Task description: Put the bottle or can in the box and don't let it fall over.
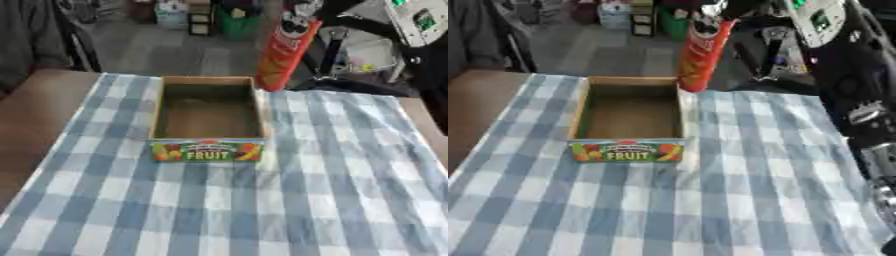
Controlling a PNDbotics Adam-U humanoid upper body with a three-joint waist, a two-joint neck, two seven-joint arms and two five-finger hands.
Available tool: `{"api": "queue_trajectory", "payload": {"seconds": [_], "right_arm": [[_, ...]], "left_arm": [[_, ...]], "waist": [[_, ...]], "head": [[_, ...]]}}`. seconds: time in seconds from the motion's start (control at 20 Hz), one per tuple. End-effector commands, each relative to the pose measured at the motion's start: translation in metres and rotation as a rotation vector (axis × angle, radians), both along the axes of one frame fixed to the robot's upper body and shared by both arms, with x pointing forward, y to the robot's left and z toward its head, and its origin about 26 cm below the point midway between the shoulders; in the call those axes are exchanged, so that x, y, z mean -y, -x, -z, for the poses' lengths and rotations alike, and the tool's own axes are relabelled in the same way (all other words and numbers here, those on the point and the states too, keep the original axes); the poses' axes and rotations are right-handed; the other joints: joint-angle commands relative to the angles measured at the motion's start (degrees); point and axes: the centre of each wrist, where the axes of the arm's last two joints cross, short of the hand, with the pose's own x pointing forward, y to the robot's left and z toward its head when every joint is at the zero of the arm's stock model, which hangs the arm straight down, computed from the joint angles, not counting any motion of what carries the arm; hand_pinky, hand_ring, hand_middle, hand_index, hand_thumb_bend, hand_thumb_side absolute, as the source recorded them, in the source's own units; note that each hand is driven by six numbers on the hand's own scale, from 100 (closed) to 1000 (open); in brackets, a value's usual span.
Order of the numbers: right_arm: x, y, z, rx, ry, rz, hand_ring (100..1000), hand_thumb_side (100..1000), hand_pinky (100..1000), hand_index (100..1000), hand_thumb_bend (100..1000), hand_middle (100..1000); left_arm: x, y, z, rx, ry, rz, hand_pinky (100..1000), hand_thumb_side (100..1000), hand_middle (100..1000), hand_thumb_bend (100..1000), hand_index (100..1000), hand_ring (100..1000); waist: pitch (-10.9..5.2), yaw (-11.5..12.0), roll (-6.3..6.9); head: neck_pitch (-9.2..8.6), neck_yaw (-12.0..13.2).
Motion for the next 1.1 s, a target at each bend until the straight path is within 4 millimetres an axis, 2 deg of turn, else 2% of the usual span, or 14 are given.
{"api": "queue_trajectory", "payload": {"seconds": [0.05, 0.35, 0.85, 0.95, 1.0, 1.05, 1.1], "right_arm": [[-0.014, 0.005, -0.014, 0.023, 0.002, -0.041, 519, 222, 333, 704, 100, 591], [-0.018, -0.005, 0.004, -0.035, 0.024, -0.028, 527, 226, 340, 709, 100, 596], [-0.015, -0.022, 0.042, -0.208, 0.170, -0.023, 579, 257, 391, 766, 100, 674], [-0.016, -0.023, 0.048, -0.230, 0.206, -0.028, 629, 308, 450, 836, 100, 751], [-0.017, -0.024, 0.050, -0.238, 0.225, -0.032, 636, 313, 458, 842, 103, 757], [-0.018, -0.024, 0.051, -0.243, 0.245, -0.036, 729, 369, 575, 904, 197, 821], [-0.019, -0.024, 0.052, -0.246, 0.261, -0.041, 757, 383, 625, 923, 223, 841]], "left_arm": [[0.000, -0.001, -0.010, 0.027, -0.012, 0.017, 790, 608, 737, 577, 858, 743], [0.002, -0.002, -0.011, 0.033, -0.009, 0.021, 791, 607, 737, 578, 858, 743], [0.002, -0.002, -0.011, 0.034, -0.010, 0.020, 791, 607, 736, 580, 858, 743], [0.002, -0.002, -0.012, 0.035, -0.010, 0.019, 791, 607, 736, 581, 858, 743], [0.002, -0.002, -0.012, 0.035, -0.010, 0.019, 791, 607, 736, 581, 858, 743], [0.002, -0.002, -0.012, 0.036, -0.010, 0.019, 791, 606, 736, 581, 858, 743], [0.002, -0.002, -0.012, 0.037, -0.010, 0.019, 791, 606, 736, 581, 858, 743]], "waist": [[-1.21, 0.6, 0.42], [-0.75, 1.8, 0.26], [-0.61, 1.6, 0.09], [-0.60, 1.6, 0.13], [-0.59, 1.6, 0.13], [-0.58, 1.6, 0.13], [-0.56, 1.6, 0.13]], "head": [[-0.21, -0.7], [-0.51, -1.2], [-0.23, -1.4], [-0.14, -1.3], [-0.13, -1.3], [-0.12, -1.3], [-0.12, -1.3]]}}
